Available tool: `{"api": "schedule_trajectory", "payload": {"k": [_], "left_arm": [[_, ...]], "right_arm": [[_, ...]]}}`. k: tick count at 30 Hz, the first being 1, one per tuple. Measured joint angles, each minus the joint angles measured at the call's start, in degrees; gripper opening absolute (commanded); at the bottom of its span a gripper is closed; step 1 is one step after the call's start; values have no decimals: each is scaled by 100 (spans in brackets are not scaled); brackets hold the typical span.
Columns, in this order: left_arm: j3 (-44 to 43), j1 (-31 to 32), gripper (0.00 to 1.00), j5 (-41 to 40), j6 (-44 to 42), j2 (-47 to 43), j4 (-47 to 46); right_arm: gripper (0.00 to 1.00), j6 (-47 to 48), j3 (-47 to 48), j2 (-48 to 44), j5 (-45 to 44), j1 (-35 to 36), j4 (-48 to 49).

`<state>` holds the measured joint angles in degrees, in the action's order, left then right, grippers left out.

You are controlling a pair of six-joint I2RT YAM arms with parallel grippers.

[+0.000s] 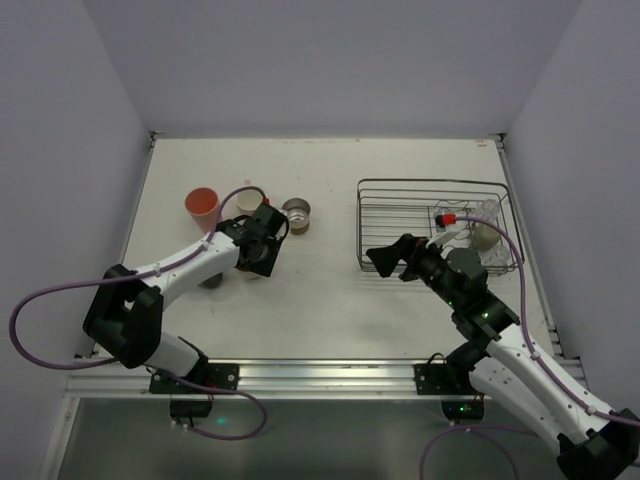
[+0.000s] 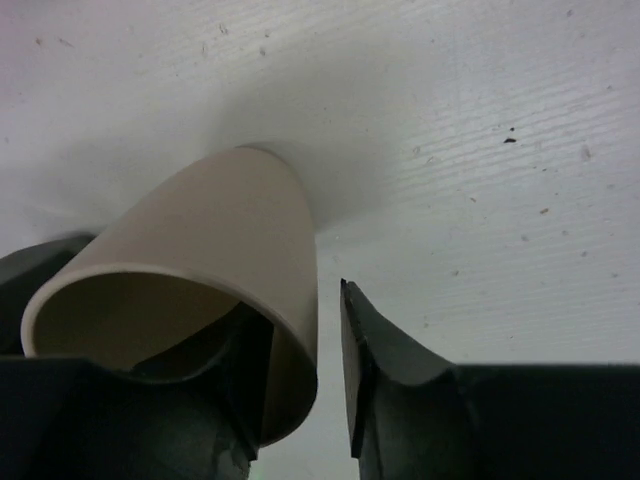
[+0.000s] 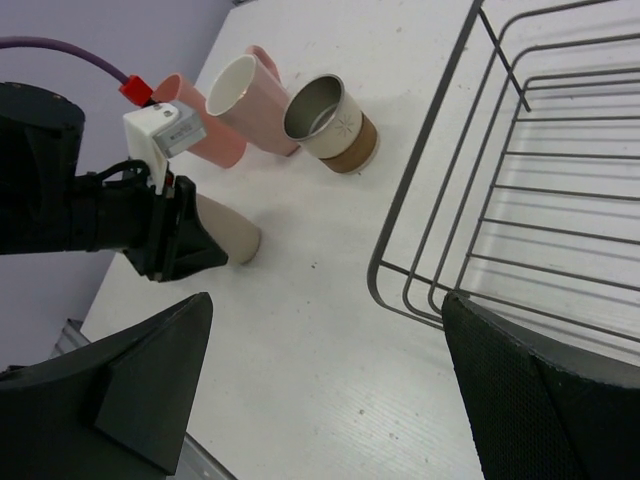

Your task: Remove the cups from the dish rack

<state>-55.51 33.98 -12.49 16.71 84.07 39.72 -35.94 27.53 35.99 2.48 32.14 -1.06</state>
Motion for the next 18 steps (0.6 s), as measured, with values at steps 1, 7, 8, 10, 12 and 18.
{"api": "schedule_trajectory", "payload": {"k": [1, 7, 8, 10, 12, 18], "left_arm": [[9, -13, 55, -11, -7, 20, 0], [13, -22, 82, -105, -39, -22, 4], [11, -22, 84, -125, -46, -55, 4], [-11, -22, 87, -146, -52, -136, 20], [-94, -24, 90, -157, -81, -247, 28], [-466, -22, 96, -129, -96, -754, 15]], "right_arm": [[99, 7, 11, 2, -35, 0, -70], [98, 42, 229, 175, -337, 0, -455], [97, 50, 295, 212, -409, 0, -518], [95, 92, 444, 267, -551, 0, -662], [91, 133, 621, 334, -691, 0, -817], [67, 269, 1222, 568, -1320, -39, -1303]]}}
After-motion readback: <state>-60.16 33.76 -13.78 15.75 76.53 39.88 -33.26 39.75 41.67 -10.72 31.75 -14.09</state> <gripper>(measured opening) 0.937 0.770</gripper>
